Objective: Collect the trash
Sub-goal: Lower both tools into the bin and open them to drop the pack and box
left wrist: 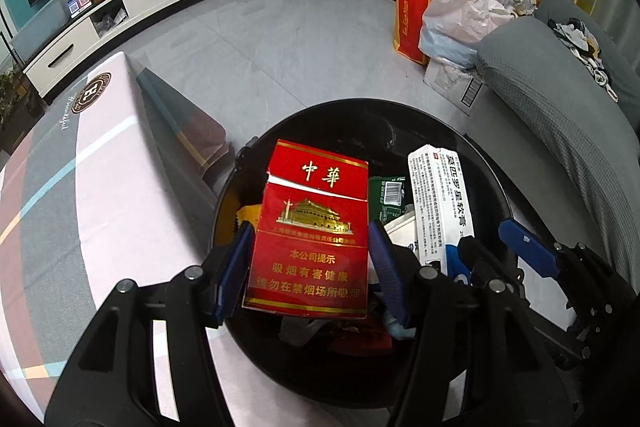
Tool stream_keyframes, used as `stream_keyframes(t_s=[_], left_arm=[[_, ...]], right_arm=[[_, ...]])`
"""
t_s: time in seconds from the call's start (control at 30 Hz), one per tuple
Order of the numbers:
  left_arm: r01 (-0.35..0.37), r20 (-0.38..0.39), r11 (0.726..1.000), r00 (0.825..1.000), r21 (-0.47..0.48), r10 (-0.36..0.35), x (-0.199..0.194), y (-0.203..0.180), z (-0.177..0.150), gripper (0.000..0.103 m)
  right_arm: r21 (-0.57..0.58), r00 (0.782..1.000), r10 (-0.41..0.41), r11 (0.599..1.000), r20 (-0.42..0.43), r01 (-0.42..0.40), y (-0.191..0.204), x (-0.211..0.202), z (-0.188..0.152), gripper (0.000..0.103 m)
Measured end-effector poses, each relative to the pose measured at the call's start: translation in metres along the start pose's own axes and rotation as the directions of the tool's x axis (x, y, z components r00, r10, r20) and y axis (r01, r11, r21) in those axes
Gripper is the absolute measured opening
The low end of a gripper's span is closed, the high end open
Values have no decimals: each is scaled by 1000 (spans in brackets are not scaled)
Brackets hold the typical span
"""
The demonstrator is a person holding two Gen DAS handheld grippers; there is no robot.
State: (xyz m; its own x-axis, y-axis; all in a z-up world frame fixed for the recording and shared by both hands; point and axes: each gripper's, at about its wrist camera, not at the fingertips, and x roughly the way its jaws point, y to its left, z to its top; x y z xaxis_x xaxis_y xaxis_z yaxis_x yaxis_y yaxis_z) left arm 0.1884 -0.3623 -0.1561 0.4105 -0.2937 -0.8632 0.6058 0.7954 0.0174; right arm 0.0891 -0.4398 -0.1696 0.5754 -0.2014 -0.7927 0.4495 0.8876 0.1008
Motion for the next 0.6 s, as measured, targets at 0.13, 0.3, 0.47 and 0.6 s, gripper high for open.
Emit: stream_keyframes(t_s=[0.13,0.3,0.47,0.6], left_arm=[[7,-21,1000,1000,-2,-7,6,-1,2,60],[1,-37,1000,999,1,-1,10,-4,2,60],[0,-46,1000,999,2,0,12,-4,4,60],[-2,-45,1000,999,-2,2,10,-3,4,61]], right_arm=[[3,1000,0,1000,0,0,-1,0,0,38],[7,1000,-1,1000,-4,1,-4,1,0,38],[9,1000,1,1000,-6,-1,-6,2,0,38],[10,1000,-4,1000,-8,4,-6,1,-1,38]])
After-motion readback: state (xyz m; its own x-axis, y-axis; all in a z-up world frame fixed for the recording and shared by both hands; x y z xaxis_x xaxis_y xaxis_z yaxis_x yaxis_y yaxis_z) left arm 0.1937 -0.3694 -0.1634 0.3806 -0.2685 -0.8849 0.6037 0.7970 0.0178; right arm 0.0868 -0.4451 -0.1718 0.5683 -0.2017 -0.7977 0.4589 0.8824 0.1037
